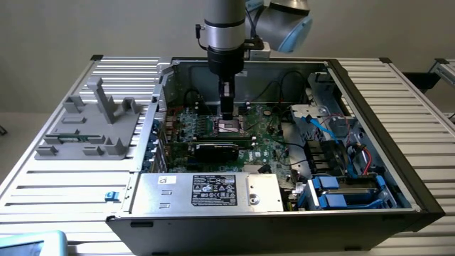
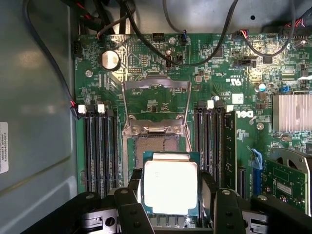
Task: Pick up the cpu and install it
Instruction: 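Place the cpu into insertion slot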
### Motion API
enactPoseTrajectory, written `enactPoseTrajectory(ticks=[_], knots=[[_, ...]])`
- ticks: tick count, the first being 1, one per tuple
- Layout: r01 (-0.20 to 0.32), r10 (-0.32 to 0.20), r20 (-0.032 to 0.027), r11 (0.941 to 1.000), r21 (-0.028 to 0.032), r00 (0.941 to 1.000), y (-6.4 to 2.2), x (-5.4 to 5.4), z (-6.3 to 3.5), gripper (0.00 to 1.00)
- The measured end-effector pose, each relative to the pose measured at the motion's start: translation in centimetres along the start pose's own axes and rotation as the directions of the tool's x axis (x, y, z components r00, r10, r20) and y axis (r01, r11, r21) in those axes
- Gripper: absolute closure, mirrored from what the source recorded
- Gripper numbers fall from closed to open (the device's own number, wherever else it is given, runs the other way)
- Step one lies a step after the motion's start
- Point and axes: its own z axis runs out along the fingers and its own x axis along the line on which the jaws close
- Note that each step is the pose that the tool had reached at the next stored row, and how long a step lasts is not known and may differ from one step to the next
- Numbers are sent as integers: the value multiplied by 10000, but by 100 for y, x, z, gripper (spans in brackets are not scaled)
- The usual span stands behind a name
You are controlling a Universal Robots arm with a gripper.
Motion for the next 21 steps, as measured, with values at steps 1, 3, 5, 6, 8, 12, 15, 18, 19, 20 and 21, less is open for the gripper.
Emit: enactPoseTrajectory(ticks=[1, 3, 5, 6, 8, 12, 15, 18, 19, 20, 21], knots=[[20, -20, -29, 10000, -10, 10000, 0, 1, 6, 44], [38, -39, -87, 10000, -16, 10000, -1, 0, 23, 44], [49, -49, -115, 10000, -16, 9999, -3, -1, 55, 44], [56, -56, -118, 10000, -17, 9999, -5, 0, 73, 44], [69, -69, -128, 10000, -17, 9999, -7, 1, 109, 44], [81, -81, -170, 10000, -19, 9998, -10, 3, 172, 44], [84, -85, -258, 10000, -16, 9996, -12, 3, 200, 44], [79, -80, -369, 10000, -14, 9993, -14, 4, 229, 44], [76, -77, -406, 10000, -14, 9991, -14, 5, 240, 44], [75, -75, -444, 10000, -13, 9990, -15, 5, 252, 44], [72, -73, -481, 10000, -11, 9988, -16, 5, 263, 44]])
